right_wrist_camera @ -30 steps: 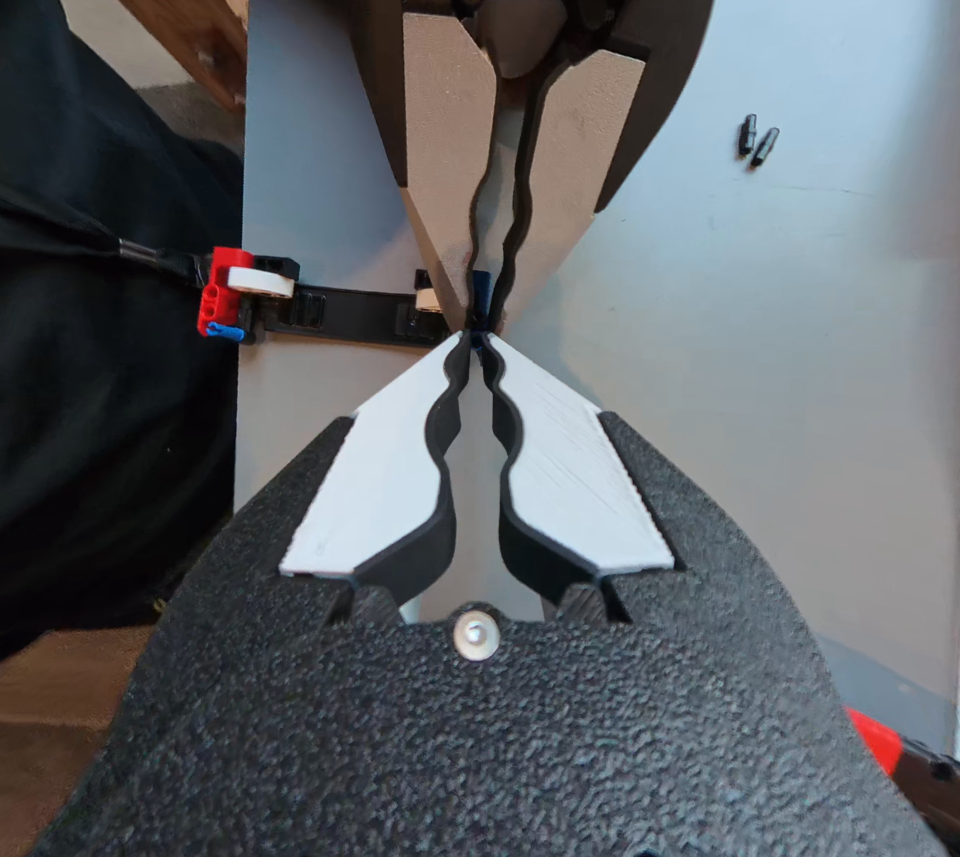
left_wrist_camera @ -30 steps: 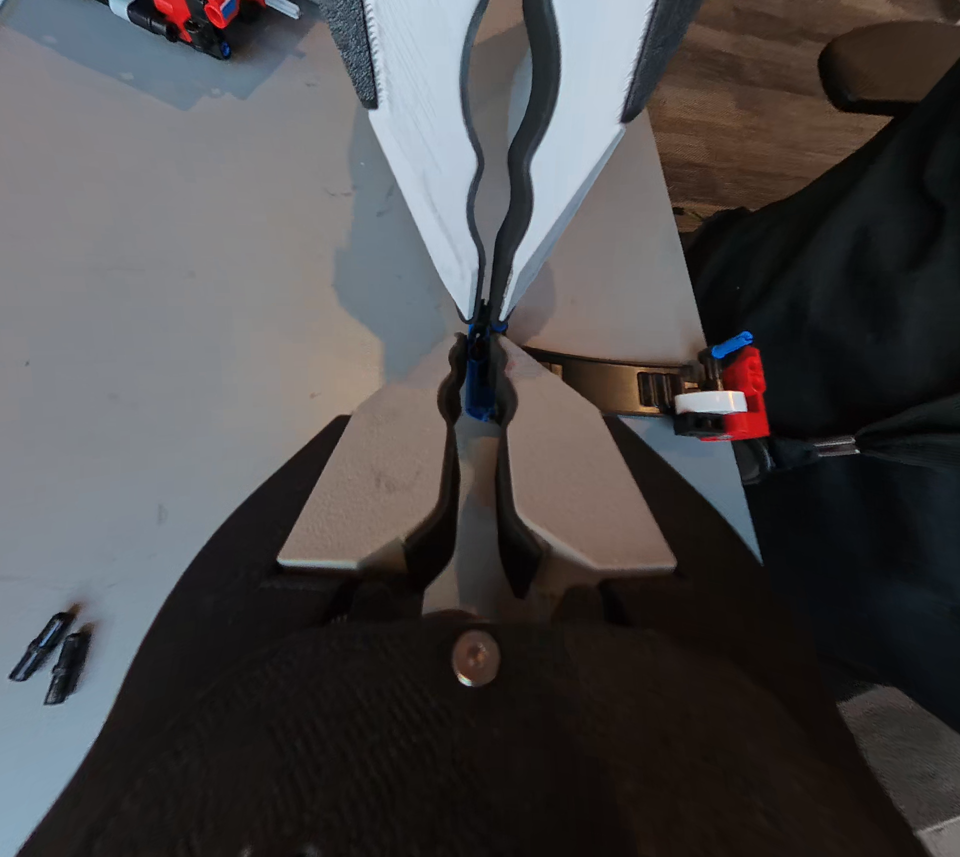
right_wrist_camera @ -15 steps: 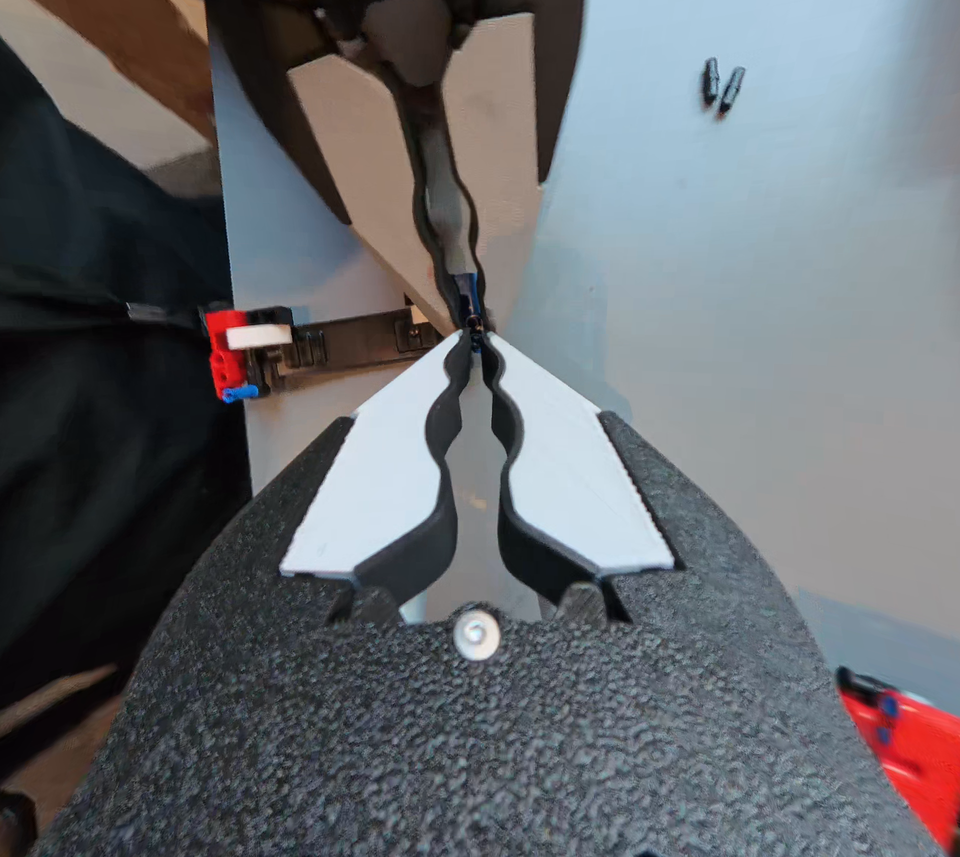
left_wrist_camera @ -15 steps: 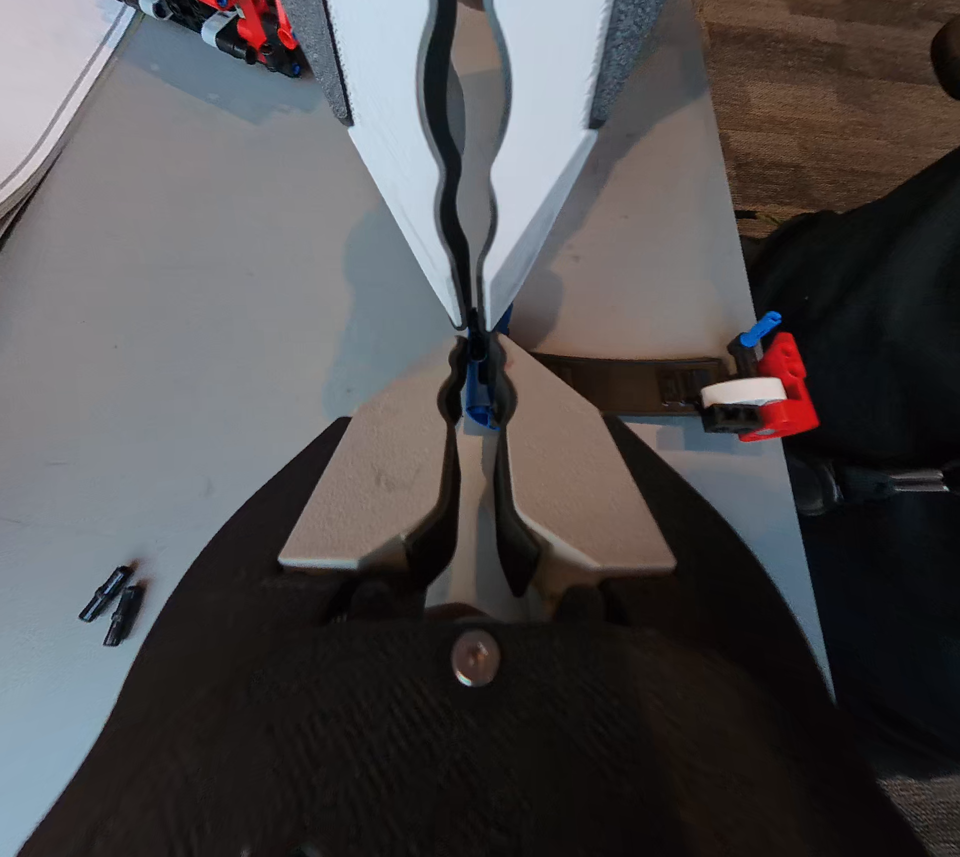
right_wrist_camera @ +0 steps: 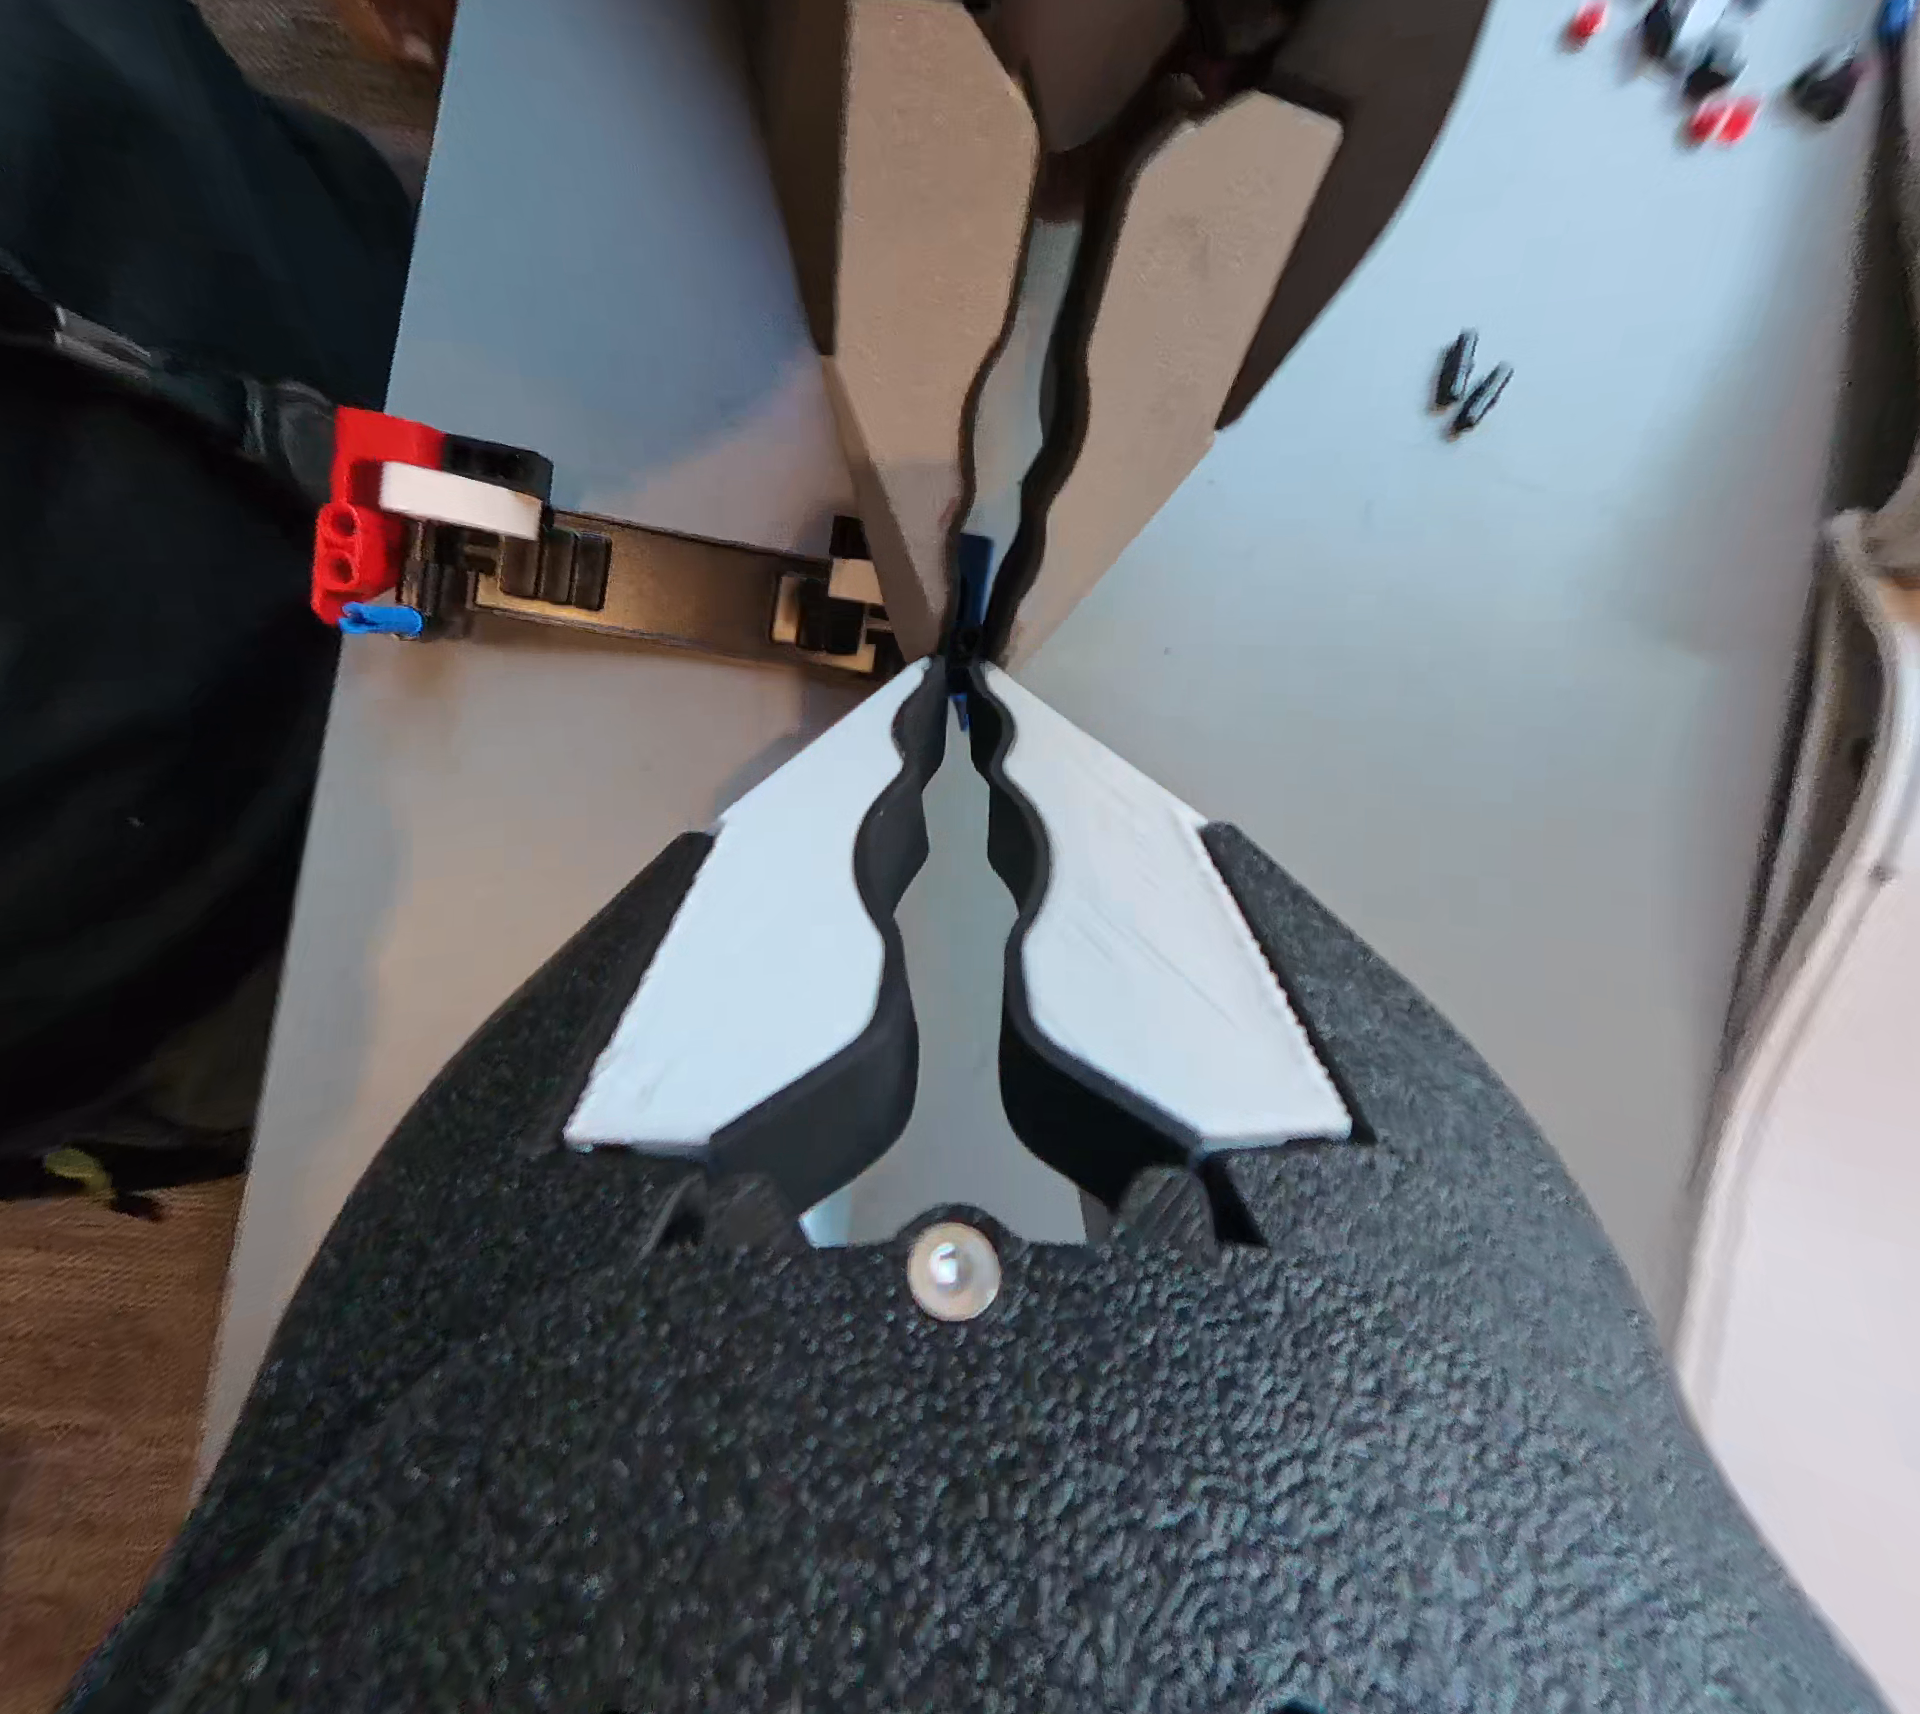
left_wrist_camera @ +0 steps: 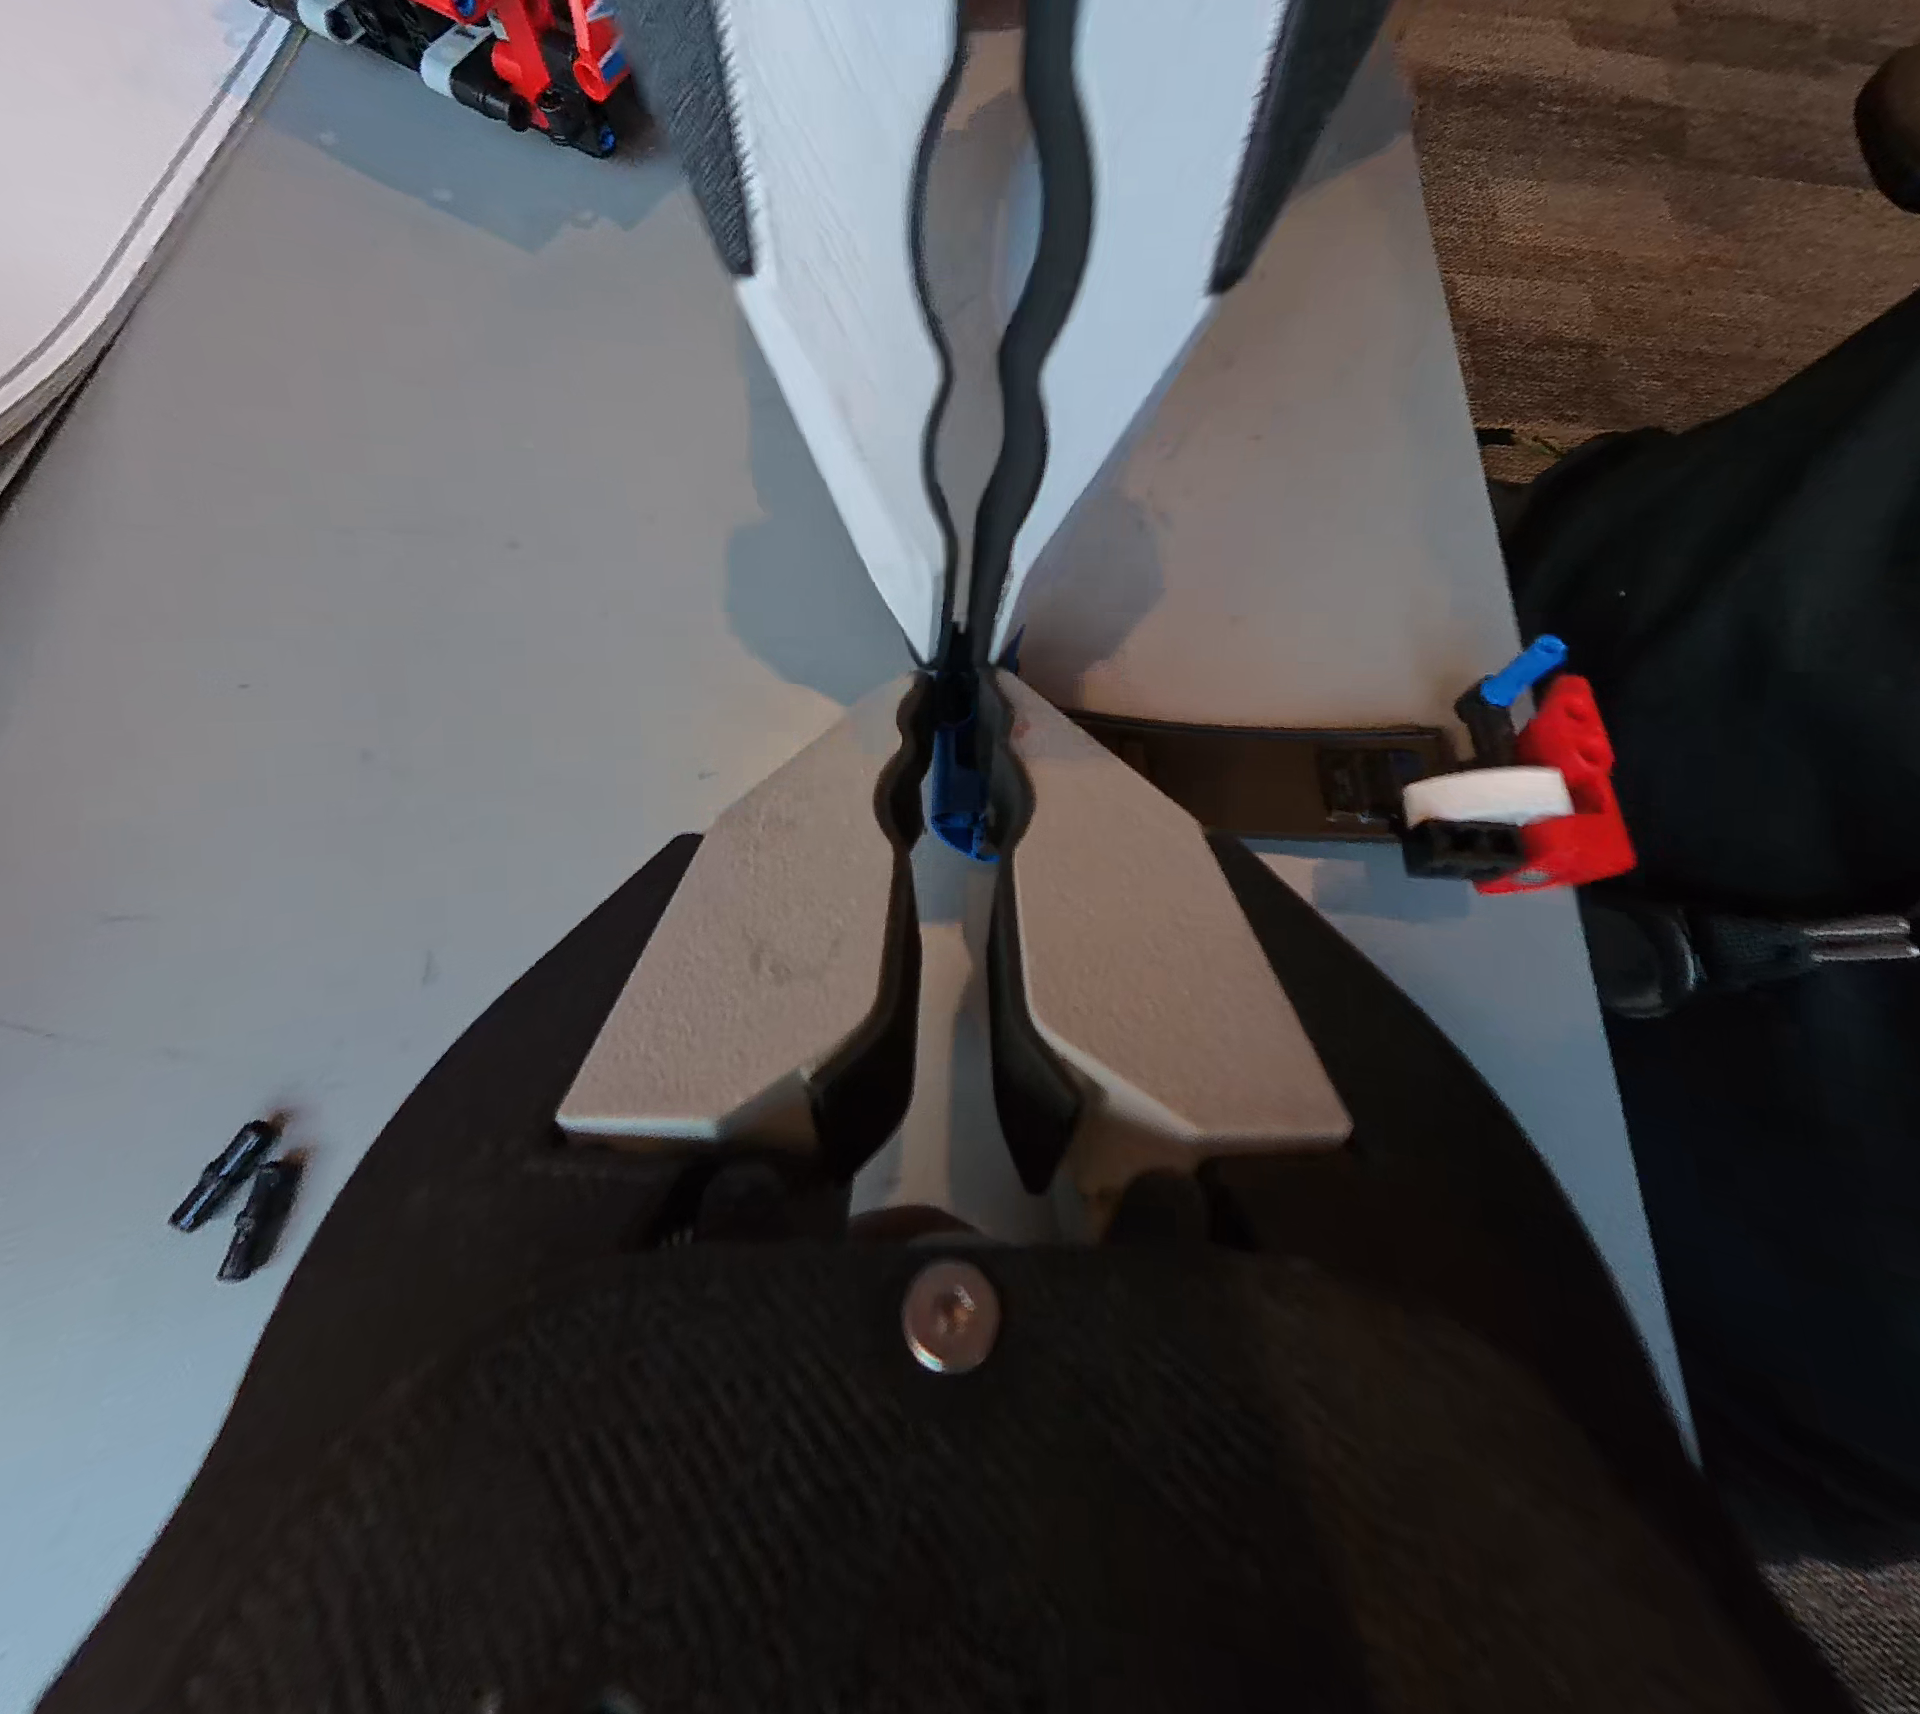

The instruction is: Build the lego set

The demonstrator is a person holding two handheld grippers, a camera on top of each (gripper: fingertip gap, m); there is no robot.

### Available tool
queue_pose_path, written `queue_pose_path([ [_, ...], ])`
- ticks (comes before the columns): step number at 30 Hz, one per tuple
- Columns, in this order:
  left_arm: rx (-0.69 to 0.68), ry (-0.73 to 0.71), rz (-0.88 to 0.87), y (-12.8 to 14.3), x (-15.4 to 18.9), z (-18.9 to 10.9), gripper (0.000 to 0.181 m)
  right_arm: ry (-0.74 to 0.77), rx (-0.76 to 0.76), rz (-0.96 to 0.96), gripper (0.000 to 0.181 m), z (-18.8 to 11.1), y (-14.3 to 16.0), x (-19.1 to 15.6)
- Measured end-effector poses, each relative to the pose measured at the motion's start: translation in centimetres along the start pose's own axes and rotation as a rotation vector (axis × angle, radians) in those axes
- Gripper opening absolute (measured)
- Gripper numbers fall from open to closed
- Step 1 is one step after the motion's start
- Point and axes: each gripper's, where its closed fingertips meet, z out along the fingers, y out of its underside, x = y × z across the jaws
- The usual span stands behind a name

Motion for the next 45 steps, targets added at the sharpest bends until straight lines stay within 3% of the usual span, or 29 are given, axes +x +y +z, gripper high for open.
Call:
queue_pose_path([
  [7,0.008,0.011,-0.003,0.1,-0.1,-0.1,0.004,-0.201,0.108,0.500,0.005,0.3,0.1,0.2],
  [13,0.028,0.038,-0.004,-0.1,0.0,-0.4,0.004,-0.171,0.311,0.643,0.014,-2.0,-0.5,2.2],
  [17,0.036,0.033,0.007,-0.2,-0.1,-0.4,0.004,-0.214,0.322,0.780,0.023,-2.0,0.5,2.0],
  [24,0.075,0.005,0.073,-0.8,0.1,-0.7,0.005,-0.490,0.337,0.991,0.029,-0.5,-0.5,0.3],
  [27,0.078,-0.015,0.092,-0.8,0.0,-0.8,0.005,-0.549,0.339,1.038,0.020,-0.2,-0.6,0.2],
  [33,0.067,-0.055,0.153,-0.7,-0.1,-0.8,0.004,-0.626,0.402,1.115,0.021,-0.1,-0.7,0.2],
  [45,0.116,-0.028,0.089,-1.2,-0.6,-1.3,0.004,-0.486,0.414,1.041,0.010,-0.2,-0.6,1.1],
])
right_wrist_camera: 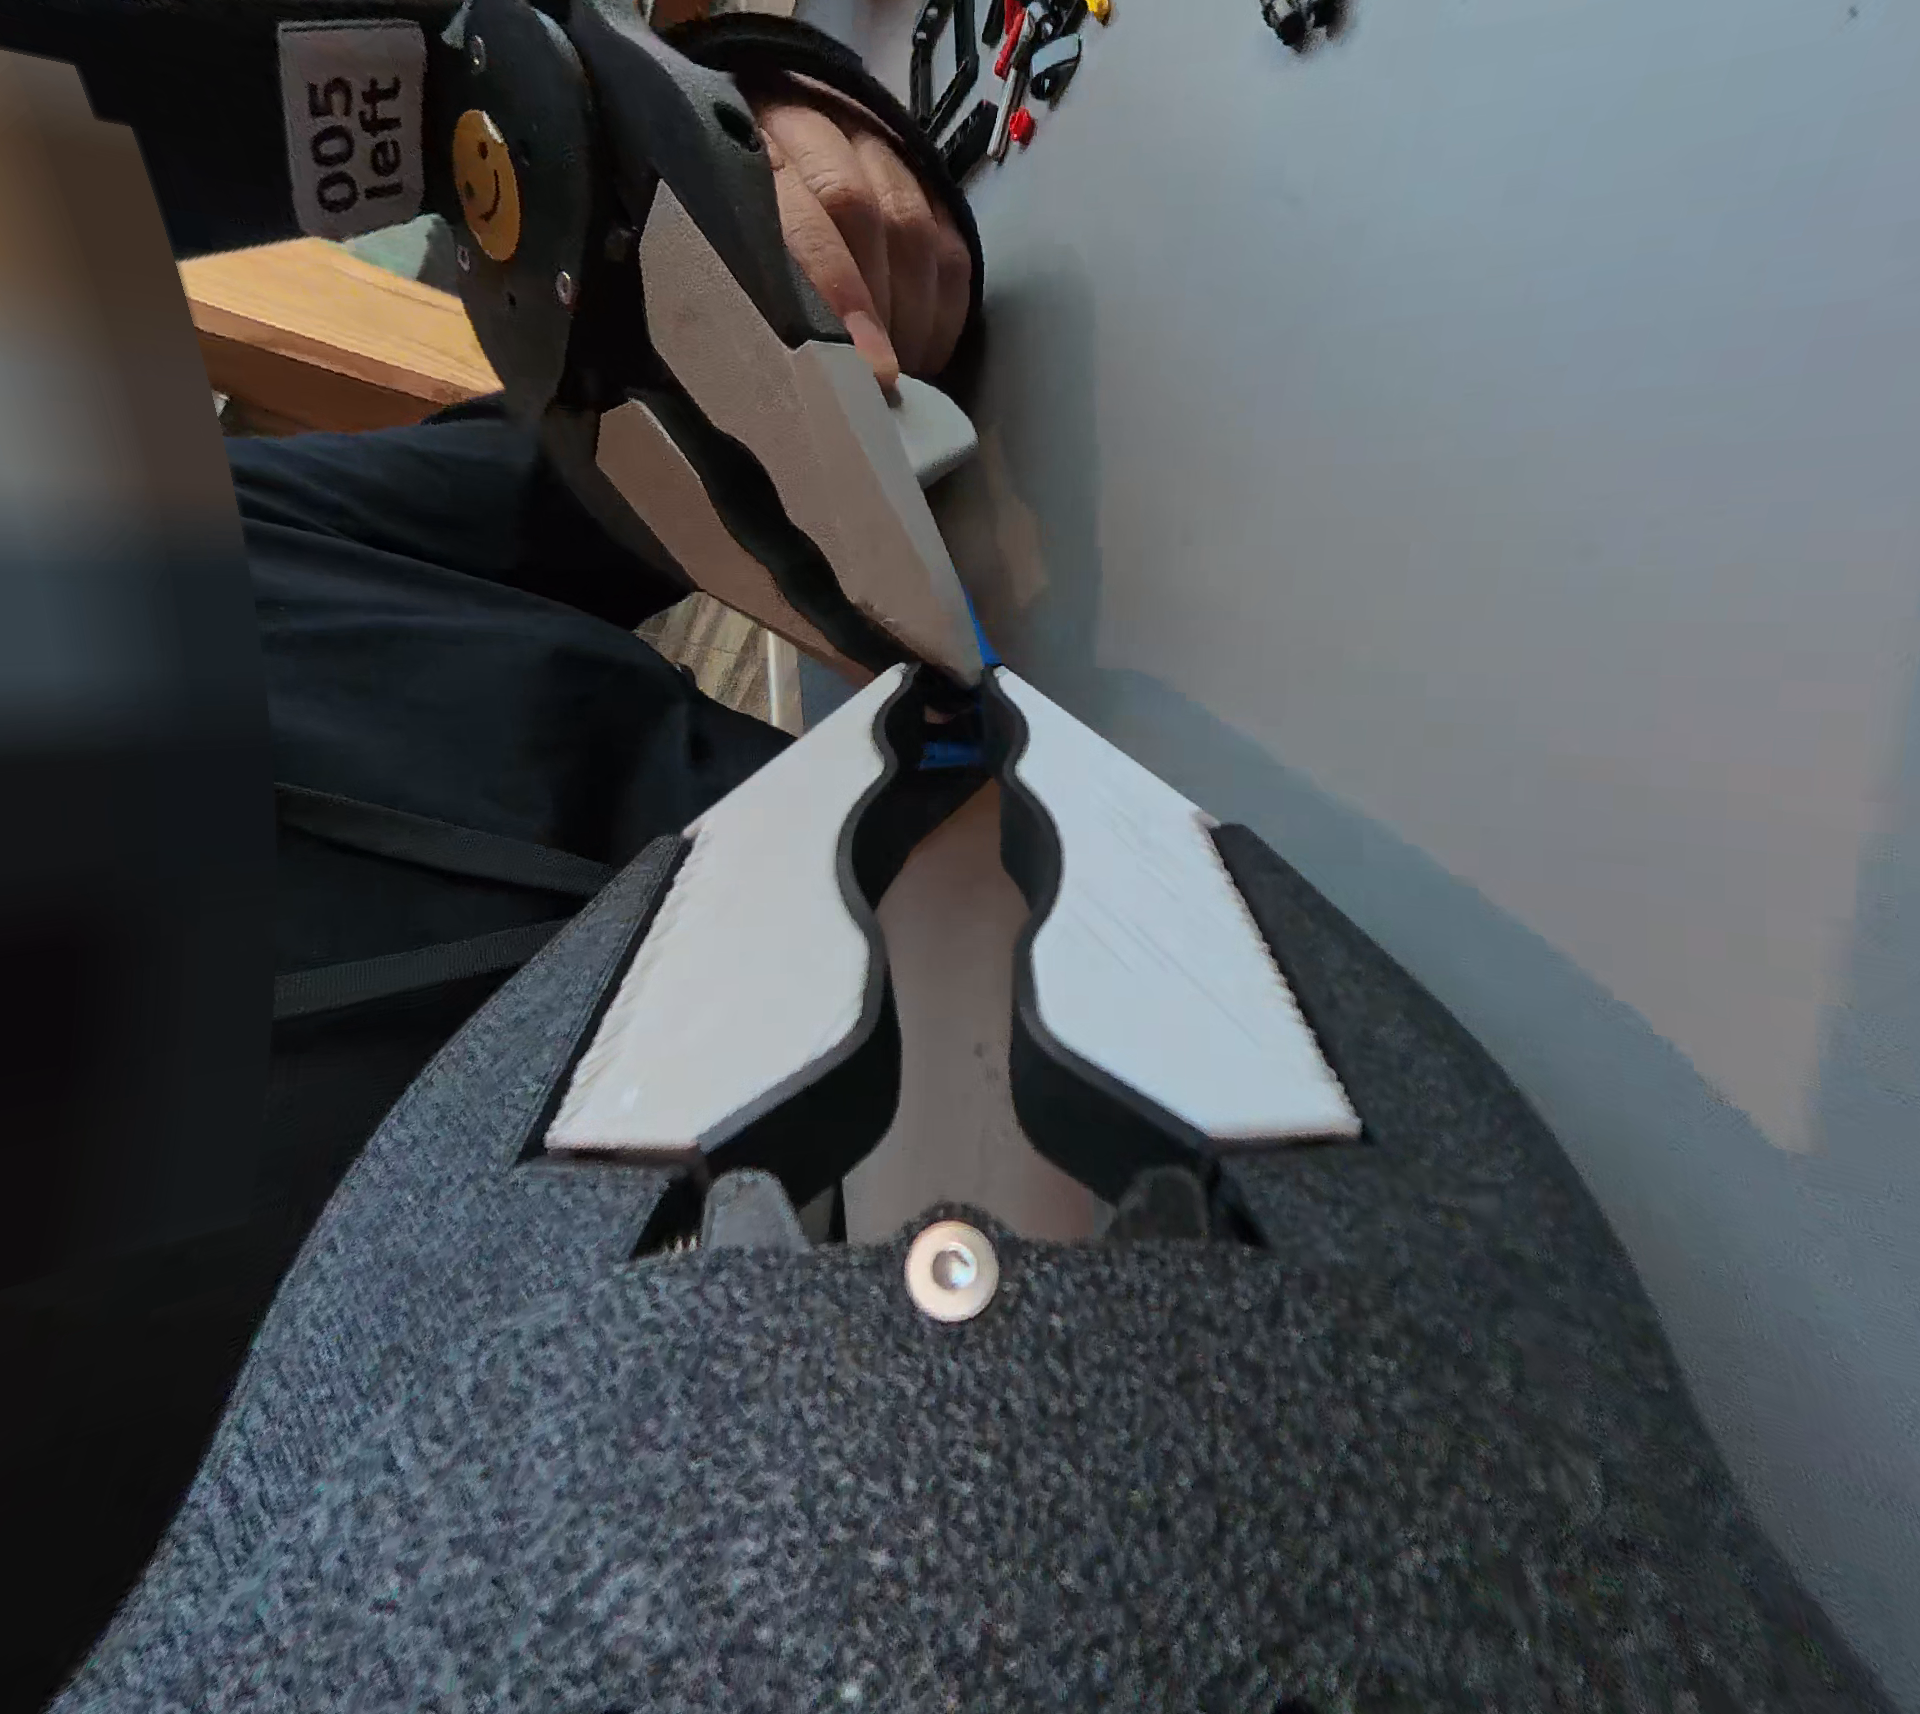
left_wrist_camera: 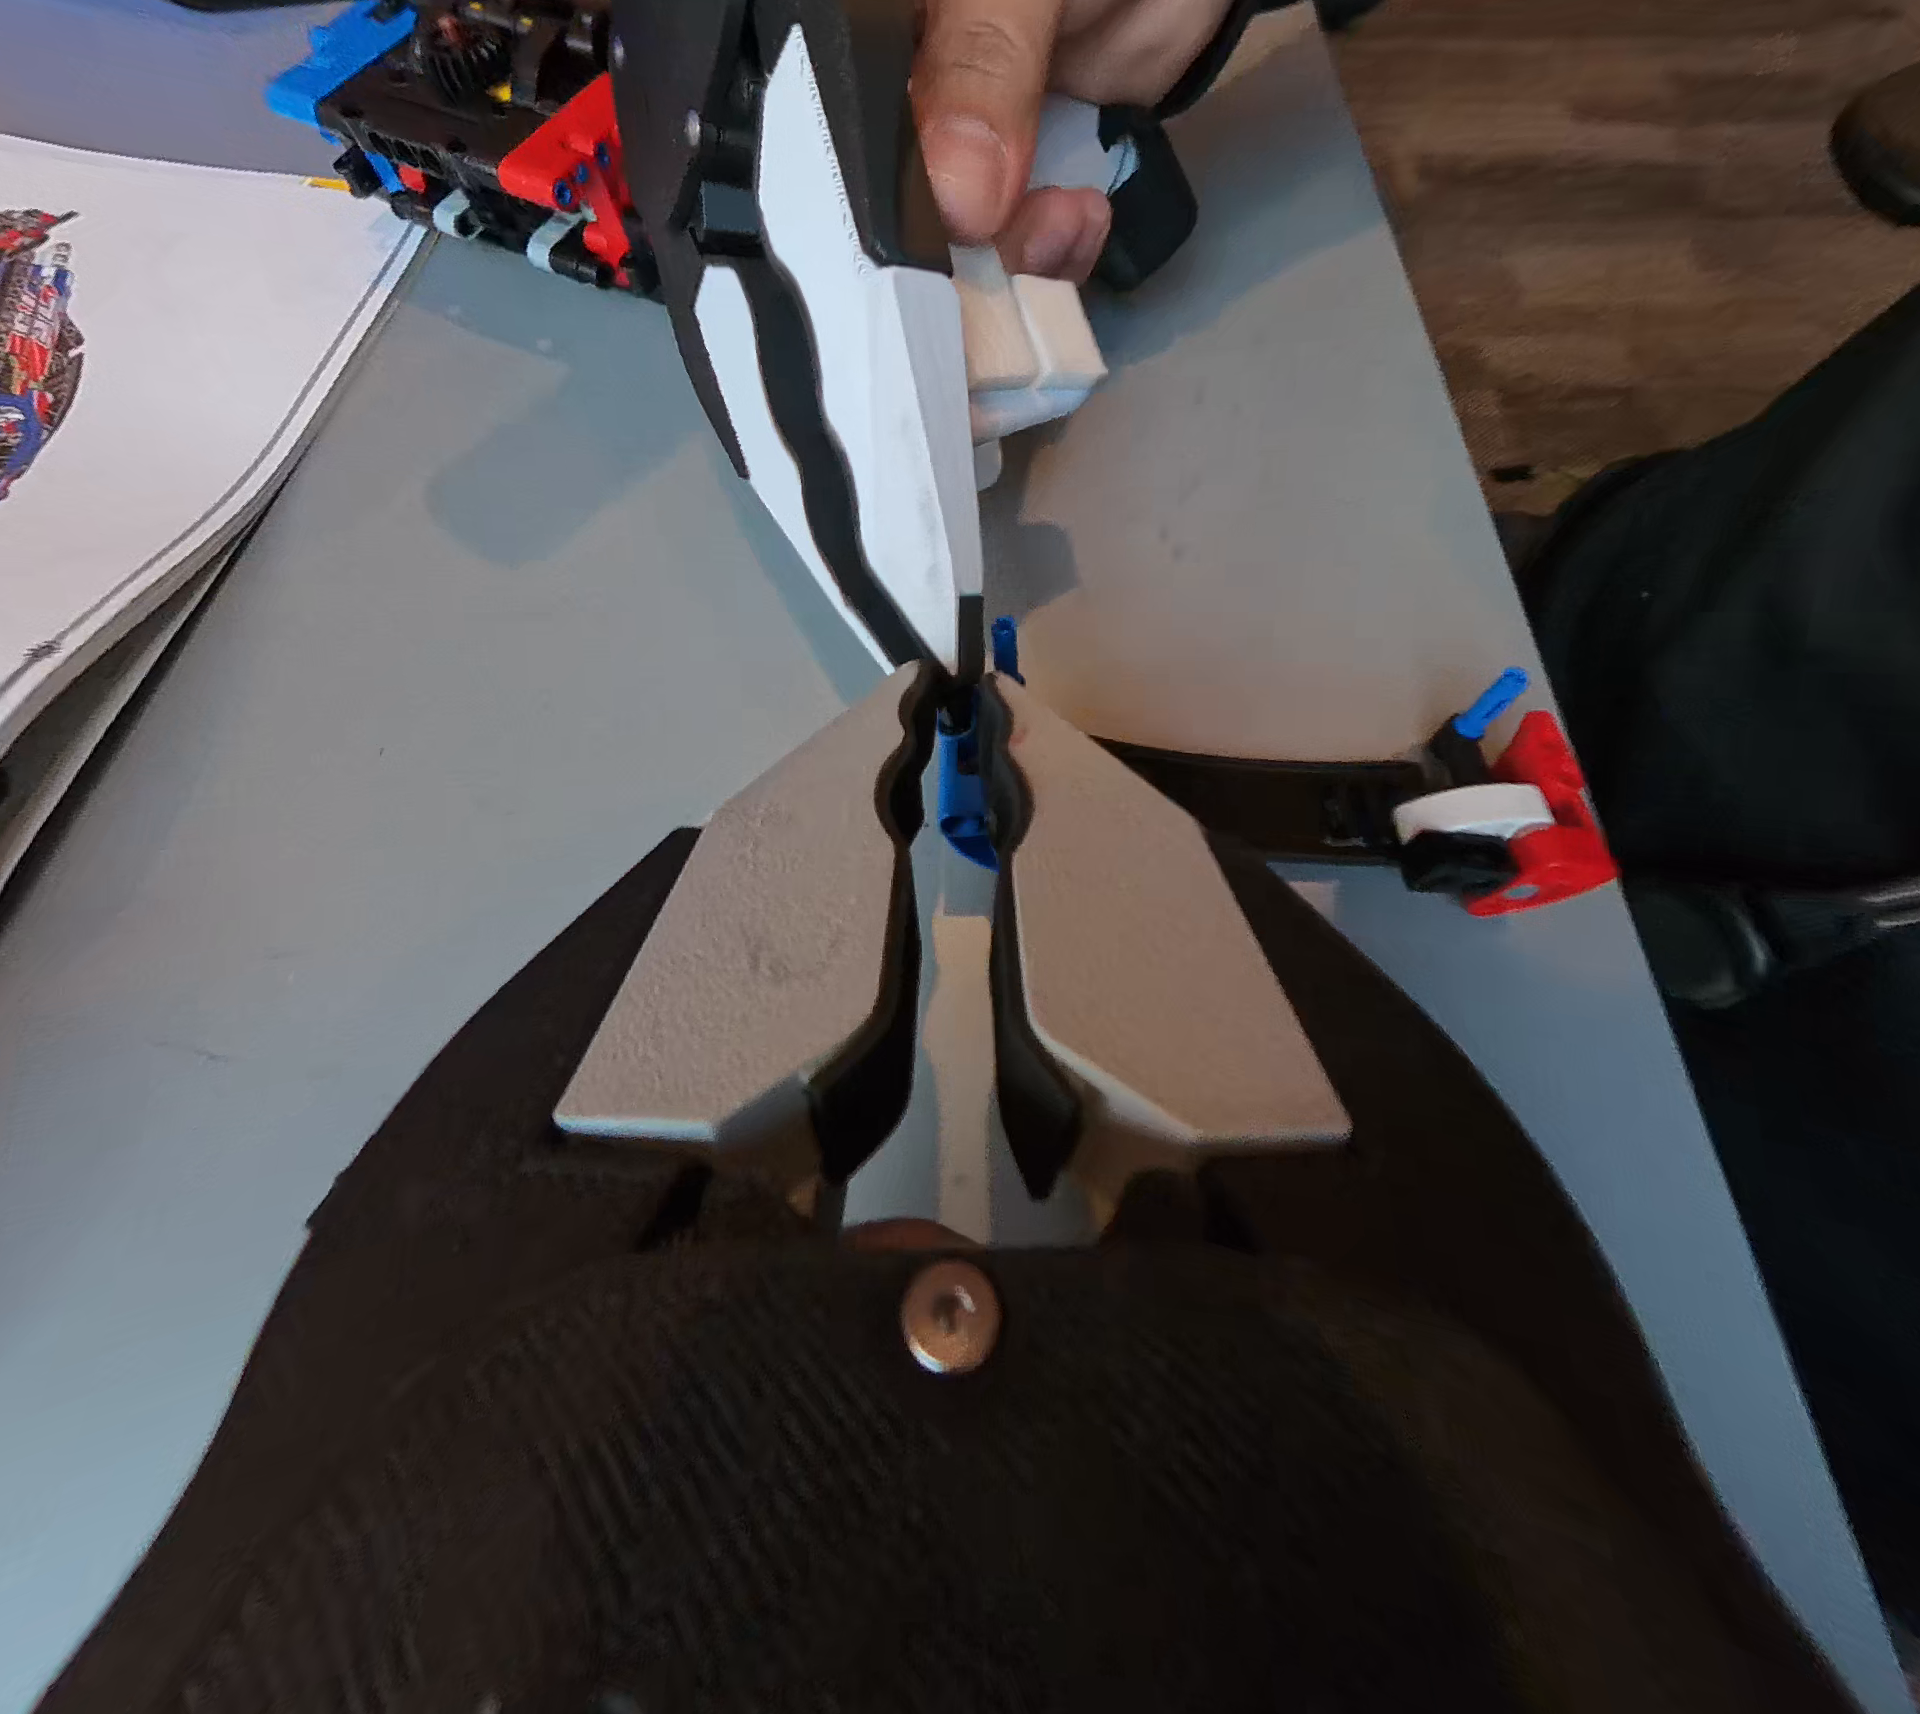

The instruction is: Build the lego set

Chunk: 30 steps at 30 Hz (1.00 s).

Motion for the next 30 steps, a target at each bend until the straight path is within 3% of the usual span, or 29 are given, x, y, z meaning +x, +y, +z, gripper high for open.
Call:
queue_pose_path([
  [4,0.010,0.098,-0.136,0.0,0.1,-0.2,0.004,0.048,0.028,-0.060,0.017,-0.9,-0.6,0.3],
  [7,0.047,0.113,-0.170,-0.3,-0.1,-0.8,0.017,0.081,0.062,-0.178,0.020,-1.5,-0.8,-0.3],
  [10,-0.011,0.064,-0.209,0.8,-1.1,-1.2,0.034,0.197,0.058,-0.327,0.024,-1.4,-0.4,0.3],
  [16,-0.014,0.156,-0.360,0.8,-0.1,-1.8,0.023,0.350,0.095,-0.655,0.023,-1.7,0.2,-0.6],
  [20,-0.047,0.109,-0.386,0.9,-0.3,-1.2,0.026,0.396,0.119,-0.781,0.024,-1.6,0.2,-1.1],
  [25,-0.046,-0.050,-0.395,1.6,-1.2,-2.3,0.031,0.435,0.285,-0.922,0.023,-3.1,-0.9,-2.8],
  [30,0.000,-0.117,-0.371,1.2,-0.6,-3.0,0.026,0.405,0.278,-0.877,0.019,-3.2,-1.1,-2.6],
])
